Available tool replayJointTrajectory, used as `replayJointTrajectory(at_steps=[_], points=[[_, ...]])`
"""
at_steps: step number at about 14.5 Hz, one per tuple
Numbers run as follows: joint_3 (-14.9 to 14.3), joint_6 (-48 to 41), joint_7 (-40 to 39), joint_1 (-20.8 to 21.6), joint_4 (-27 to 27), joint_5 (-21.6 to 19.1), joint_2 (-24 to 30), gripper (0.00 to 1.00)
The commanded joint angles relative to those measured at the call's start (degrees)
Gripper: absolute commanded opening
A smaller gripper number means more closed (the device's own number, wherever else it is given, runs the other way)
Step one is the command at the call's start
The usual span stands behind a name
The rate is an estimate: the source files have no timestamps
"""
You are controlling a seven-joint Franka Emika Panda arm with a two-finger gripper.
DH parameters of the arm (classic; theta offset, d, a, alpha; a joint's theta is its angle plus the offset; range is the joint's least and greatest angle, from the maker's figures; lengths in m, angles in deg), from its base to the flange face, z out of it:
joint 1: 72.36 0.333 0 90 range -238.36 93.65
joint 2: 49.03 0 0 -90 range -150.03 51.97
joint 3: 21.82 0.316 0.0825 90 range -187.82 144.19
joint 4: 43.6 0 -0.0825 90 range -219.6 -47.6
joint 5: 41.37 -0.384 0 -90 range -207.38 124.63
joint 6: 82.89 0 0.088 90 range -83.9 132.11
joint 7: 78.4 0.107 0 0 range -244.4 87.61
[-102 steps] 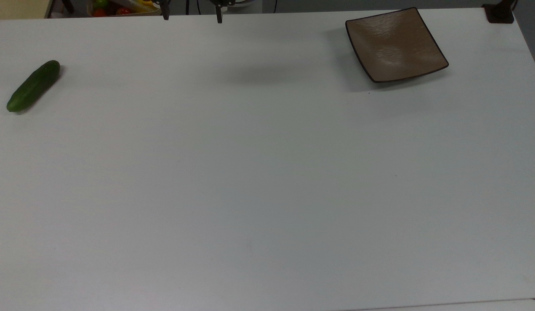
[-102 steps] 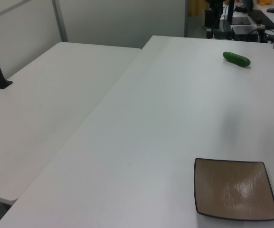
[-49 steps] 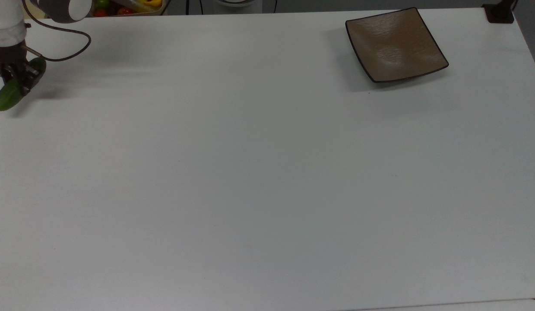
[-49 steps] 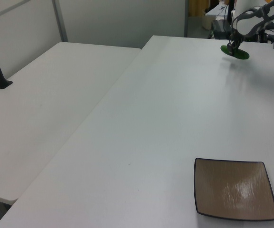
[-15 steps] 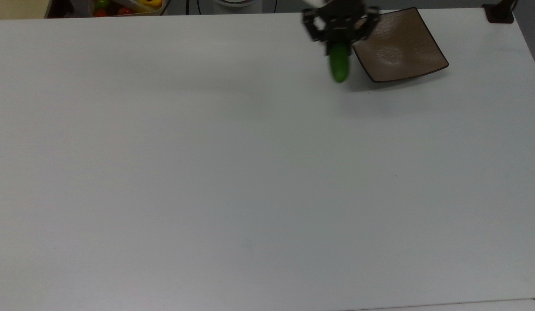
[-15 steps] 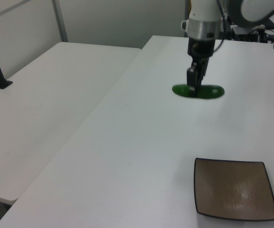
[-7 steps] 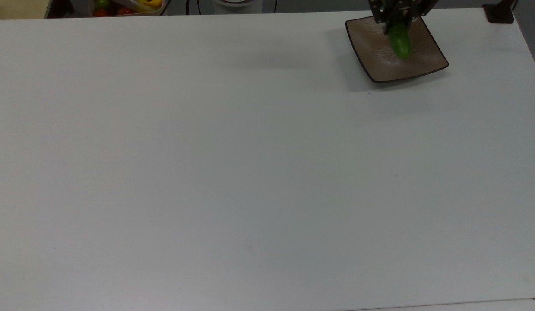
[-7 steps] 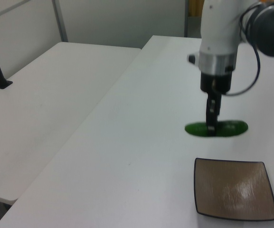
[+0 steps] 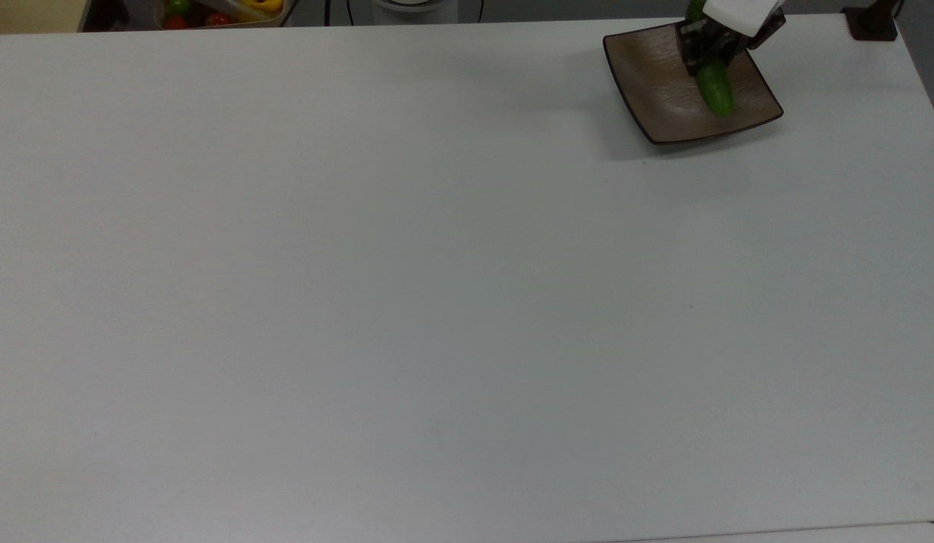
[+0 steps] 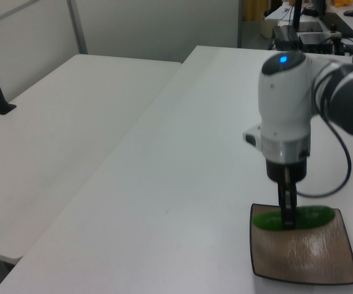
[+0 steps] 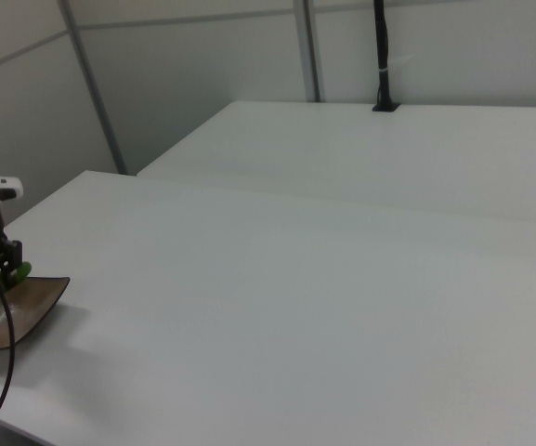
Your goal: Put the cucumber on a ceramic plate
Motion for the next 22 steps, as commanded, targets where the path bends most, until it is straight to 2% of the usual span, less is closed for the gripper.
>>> replayJointTrajectory(at_steps=[1,2,3,4,5,8,11,13,14,15,18,20,22], points=[[-0.2,2.97,2.88,2.13,0.75,2.31,-4.13,0.61],[-0.2,2.98,3.59,2.13,0.75,3.35,-4.83,0.76],[-0.2,2.98,4.55,2.13,0.75,5.02,-4.84,0.83],[-0.28,2.98,5.52,2.22,0.75,6.34,-4.84,0.96],[-0.28,2.89,6.31,2.22,0.75,6.88,-4.84,1.0],[-0.2,2.89,6.58,1.78,0.84,6.97,-4.22,1.0],[-0.46,2.01,6.23,1.52,0.66,7.58,-1.16,1.0],[-1.42,-0.96,1.6,-0.06,0.22,8.73,2.44,1.0],[-3.17,-3.5,-4.17,-0.59,0.13,8.03,4.81,1.0],[-5.45,-4.83,-6.4,-0.42,-0.04,7.94,6.31,1.0],[-14.85,-5.98,-7.92,-1.72,-0.22,6.01,12.29,1.0],[-17.67,-6.95,-10.8,-4.27,-0.13,5.83,14.05,1.0],[-22.06,-8.53,-17.74,-7.69,0.22,1.72,16.6,1.0]])
